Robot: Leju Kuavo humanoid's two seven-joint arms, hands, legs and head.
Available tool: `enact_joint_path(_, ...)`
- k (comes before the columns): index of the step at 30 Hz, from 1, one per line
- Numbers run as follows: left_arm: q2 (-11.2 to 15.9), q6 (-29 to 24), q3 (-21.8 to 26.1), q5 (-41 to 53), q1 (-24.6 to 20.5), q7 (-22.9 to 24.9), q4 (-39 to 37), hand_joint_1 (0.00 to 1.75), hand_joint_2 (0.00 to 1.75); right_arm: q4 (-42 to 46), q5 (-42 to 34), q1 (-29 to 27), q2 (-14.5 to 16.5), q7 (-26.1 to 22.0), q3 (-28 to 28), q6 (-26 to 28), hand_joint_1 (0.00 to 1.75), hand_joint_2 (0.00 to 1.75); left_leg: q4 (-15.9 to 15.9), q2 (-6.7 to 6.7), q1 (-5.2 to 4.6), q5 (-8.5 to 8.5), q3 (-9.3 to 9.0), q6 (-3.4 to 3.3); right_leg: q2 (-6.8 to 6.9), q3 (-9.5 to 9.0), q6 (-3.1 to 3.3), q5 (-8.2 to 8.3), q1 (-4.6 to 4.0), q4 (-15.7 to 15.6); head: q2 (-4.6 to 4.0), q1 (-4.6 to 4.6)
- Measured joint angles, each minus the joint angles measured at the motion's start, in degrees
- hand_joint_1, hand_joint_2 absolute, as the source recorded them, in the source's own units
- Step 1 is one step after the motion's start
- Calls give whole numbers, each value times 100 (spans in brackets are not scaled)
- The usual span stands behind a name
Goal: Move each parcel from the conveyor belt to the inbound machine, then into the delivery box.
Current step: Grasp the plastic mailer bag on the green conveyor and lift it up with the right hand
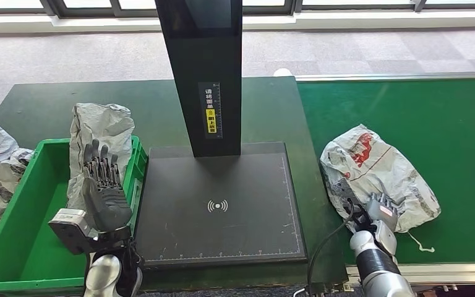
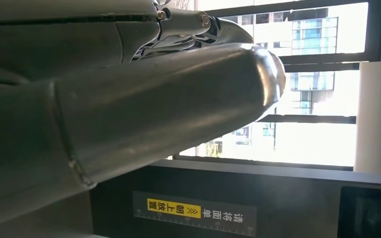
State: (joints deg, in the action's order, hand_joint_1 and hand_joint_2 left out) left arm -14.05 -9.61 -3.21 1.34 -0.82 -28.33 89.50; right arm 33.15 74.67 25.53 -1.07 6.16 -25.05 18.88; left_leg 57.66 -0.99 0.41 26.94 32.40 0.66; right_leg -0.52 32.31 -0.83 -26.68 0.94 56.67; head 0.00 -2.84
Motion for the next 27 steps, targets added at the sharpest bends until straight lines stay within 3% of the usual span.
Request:
enact_joint_path(2, -1, -5, -2, 19, 1, 12, 2, 0, 0, -14, 55, 11, -10, 27, -16, -14, 175, 175, 0, 0, 0, 0, -1, -1, 0, -1, 0, 0, 0, 0, 0, 0)
enact_joint_path(14, -2, -45, -2, 82, 71, 72, 80, 0, 0, -93, 184, 72, -17, -230, -270, -21, 175, 175, 0, -1, 0, -1, -2, -2, 1, -2, 0, 0, -1, 0, 0, 0)
enact_joint_path(18, -4, -54, -2, 98, 91, 71, 95, 0, 0, -94, 8, 74, -6, -434, -366, 367, 175, 175, 0, -1, 0, -1, -1, -2, 1, -3, 0, 0, -1, 0, 0, 0)
enact_joint_path(20, -4, -69, -1, 127, 140, 64, 140, 0, 0, -15, -409, 50, 40, -941, -477, 787, 175, 175, 0, -1, 0, -1, 0, -2, 1, -4, 0, 0, 0, 1, 0, 1)
enact_joint_path(22, -4, -93, 0, 156, 214, 33, 198, 0, 0, 249, -1189, -5, 148, -1745, -596, 978, 175, 175, 0, 0, 0, -1, 1, -2, 0, -1, 0, 0, 0, 2, 0, 1)
enact_joint_path(24, -4, -104, 1, 165, 280, -27, 235, 0, 0, 688, -2100, -101, 298, -2485, -662, 792, 175, 175, 0, 1, 0, -1, 1, -1, -1, 2, 0, 0, -1, 1, 0, 0)
enact_joint_path(27, -4, -104, 4, 161, 341, -119, 251, 0, 0, 1391, -3184, -317, 520, -3138, -675, 306, 175, 175, -1, -2, 1, -1, 2, -1, 3, 3, 1, -2, -3, 1, 0, 0)
